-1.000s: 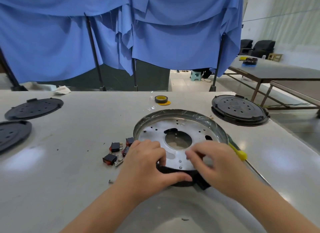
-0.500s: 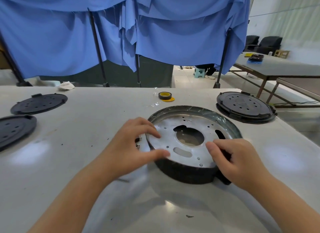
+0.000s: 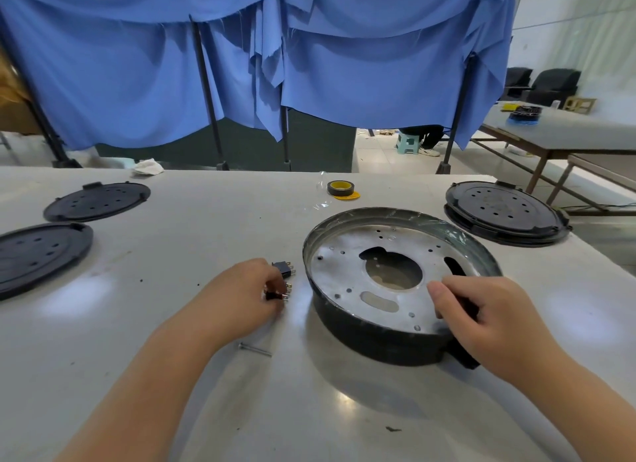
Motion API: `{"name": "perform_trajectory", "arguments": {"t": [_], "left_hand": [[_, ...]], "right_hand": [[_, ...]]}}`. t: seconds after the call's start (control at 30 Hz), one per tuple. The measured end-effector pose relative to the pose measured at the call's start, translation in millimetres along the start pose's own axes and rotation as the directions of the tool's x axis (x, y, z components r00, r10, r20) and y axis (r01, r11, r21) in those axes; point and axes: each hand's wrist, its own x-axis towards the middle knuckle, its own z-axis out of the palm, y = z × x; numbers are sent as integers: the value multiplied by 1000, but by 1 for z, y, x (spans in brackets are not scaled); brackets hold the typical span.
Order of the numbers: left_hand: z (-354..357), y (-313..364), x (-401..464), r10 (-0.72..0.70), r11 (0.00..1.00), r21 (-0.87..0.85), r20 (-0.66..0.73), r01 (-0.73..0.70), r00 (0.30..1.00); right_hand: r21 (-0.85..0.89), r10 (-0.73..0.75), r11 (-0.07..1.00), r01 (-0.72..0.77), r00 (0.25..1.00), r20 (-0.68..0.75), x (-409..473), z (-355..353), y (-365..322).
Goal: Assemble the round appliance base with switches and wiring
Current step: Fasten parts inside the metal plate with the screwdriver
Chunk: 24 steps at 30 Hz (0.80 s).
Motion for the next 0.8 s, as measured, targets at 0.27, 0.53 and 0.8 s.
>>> {"name": "perform_trajectory", "arguments": {"t": [0.27,0.53,0.8], "left_hand": [[-18,-11,-5,-70,992,115,101,58,992],[-16,-11,-6,-85,994,78,137,75,987],[-9,-8,-2,-73,994,85,136,61,988]], "right_hand": [[-32,11,999,-11,1000,-9,0,0,0],[-11,6,1000,-6,1000,-11,0,1,0],[-5,6,1000,-6,1000,-14,-1,-1,-2]]}}
